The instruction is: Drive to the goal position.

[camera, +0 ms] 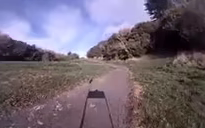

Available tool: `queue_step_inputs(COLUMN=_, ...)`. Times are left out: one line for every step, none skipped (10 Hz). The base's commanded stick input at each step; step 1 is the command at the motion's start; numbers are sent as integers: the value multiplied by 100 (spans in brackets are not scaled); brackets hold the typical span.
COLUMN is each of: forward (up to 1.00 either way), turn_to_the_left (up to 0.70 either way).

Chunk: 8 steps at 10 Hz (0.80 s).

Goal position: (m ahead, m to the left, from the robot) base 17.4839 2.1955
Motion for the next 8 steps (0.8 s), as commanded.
queue_step_inputs(forward=70, turn_to_the_left=-14)
queue_step_inputs(forward=70, turn_to_the_left=-14)
queue_step_inputs(forward=70, turn_to_the_left=-14)
queue_step_inputs(forward=70, turn_to_the_left=-14)
queue_step_inputs(forward=70, turn_to_the_left=-14)
queue_step_inputs(forward=70, turn_to_the_left=-14)
queue_step_inputs(forward=70, turn_to_the_left=-14)
queue_step_inputs(forward=70, turn_to_the_left=-14)
